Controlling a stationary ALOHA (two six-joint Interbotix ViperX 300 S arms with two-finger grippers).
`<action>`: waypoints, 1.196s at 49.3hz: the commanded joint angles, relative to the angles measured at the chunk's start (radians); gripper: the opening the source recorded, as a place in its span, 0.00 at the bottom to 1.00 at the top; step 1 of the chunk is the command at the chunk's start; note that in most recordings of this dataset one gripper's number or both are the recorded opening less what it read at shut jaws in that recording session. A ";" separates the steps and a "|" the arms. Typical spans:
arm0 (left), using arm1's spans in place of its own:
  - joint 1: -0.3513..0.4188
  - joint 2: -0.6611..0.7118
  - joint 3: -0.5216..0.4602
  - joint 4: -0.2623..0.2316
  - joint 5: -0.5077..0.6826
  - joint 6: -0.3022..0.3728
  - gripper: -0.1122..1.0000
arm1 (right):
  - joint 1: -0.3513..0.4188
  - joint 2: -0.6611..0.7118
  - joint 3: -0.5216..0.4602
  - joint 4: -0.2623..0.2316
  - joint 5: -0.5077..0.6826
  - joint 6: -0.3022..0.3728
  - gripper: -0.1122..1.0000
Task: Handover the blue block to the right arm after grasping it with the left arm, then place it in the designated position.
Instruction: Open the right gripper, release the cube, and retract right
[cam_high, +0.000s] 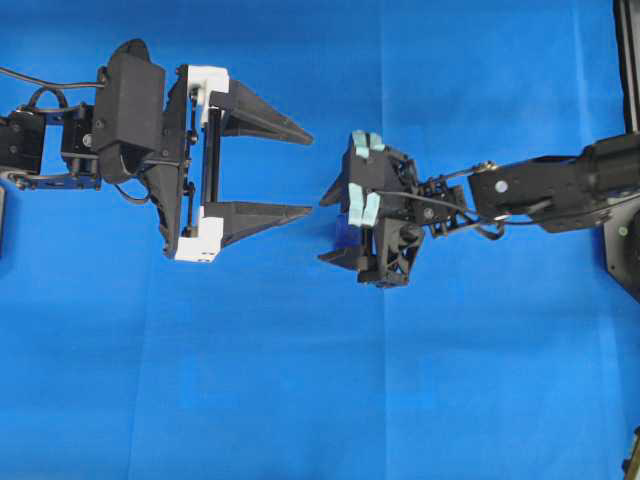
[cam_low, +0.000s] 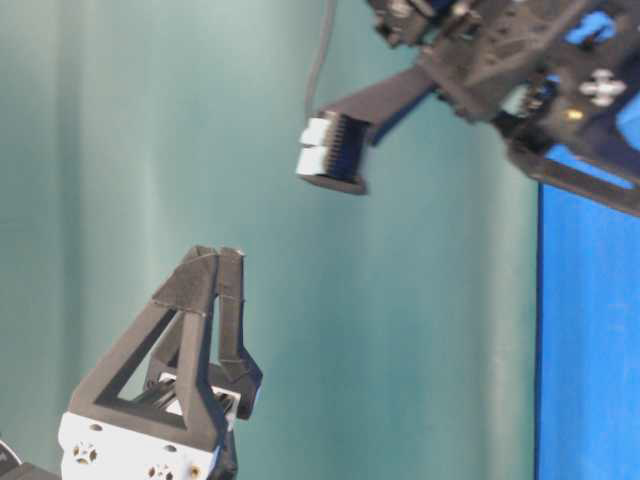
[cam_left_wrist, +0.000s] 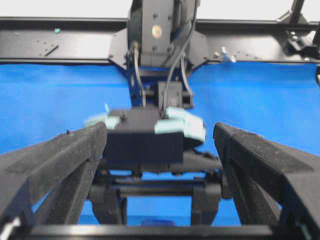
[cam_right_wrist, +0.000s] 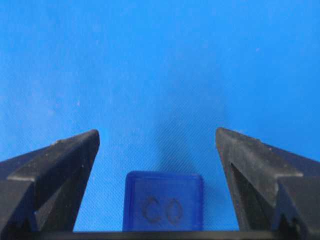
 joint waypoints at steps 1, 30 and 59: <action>0.000 -0.023 -0.012 0.002 -0.005 0.002 0.93 | 0.005 -0.071 -0.018 0.002 0.040 -0.002 0.90; -0.002 -0.023 -0.015 0.002 -0.006 0.003 0.93 | 0.021 -0.453 -0.009 -0.025 0.368 -0.009 0.90; 0.000 -0.028 -0.012 0.002 -0.006 -0.002 0.93 | 0.044 -0.649 0.026 -0.040 0.457 -0.009 0.90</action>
